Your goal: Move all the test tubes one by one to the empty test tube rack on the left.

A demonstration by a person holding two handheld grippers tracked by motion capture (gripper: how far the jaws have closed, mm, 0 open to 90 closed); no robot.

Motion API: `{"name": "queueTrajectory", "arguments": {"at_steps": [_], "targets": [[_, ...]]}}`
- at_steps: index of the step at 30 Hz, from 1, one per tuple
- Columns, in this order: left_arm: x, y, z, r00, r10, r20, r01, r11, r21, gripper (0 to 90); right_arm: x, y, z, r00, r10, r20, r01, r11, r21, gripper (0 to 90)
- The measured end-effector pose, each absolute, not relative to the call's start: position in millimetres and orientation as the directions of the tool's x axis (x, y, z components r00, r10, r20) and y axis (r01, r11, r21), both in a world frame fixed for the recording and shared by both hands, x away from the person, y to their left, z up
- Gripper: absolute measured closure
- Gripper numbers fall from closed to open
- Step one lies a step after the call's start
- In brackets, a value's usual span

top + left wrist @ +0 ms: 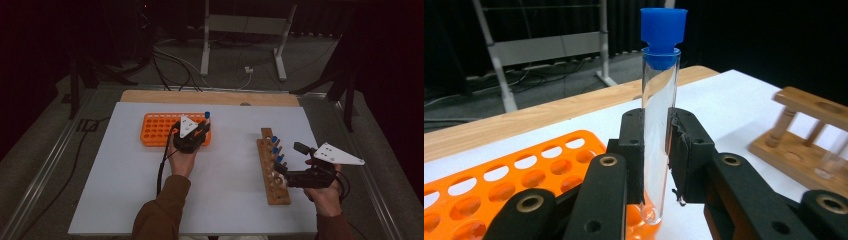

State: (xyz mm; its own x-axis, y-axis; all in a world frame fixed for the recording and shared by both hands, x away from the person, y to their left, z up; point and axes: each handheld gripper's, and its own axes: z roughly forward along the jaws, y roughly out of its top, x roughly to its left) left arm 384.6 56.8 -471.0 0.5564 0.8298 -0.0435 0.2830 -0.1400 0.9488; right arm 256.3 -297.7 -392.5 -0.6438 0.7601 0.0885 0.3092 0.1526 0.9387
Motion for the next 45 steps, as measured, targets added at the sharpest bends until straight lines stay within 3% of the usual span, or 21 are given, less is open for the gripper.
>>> {"name": "queueTrajectory", "arguments": {"at_steps": [5,21,40,44,45], "targets": [[392.3,55.3,-481.3,0.52,0.853,-0.032,0.314,-0.156,0.936,78.4,255.0,-293.8,-393.4,-0.644,0.764,0.05,0.298,0.189,0.936,0.6],[396.3,49.9,-497.8,0.539,0.842,0.015,0.401,-0.273,0.875,78.9,255.4,-292.1,-396.6,-0.652,0.757,0.049,0.301,0.198,0.933,0.7],[393.3,52.0,-502.1,0.531,0.847,-0.003,0.434,-0.269,0.86,78.8,254.9,-292.0,-397.8,-0.653,0.755,0.051,0.31,0.205,0.929,0.7],[394.7,56.3,-502.0,0.541,0.84,-0.039,0.444,-0.246,0.862,76.6,255.3,-292.4,-398.3,-0.653,0.756,0.054,0.313,0.204,0.928,0.7],[394.3,56.9,-501.8,0.543,0.839,-0.039,0.443,-0.247,0.862,71.7,255.5,-292.7,-398.5,-0.653,0.756,0.055,0.314,0.204,0.927,0.7]]}}
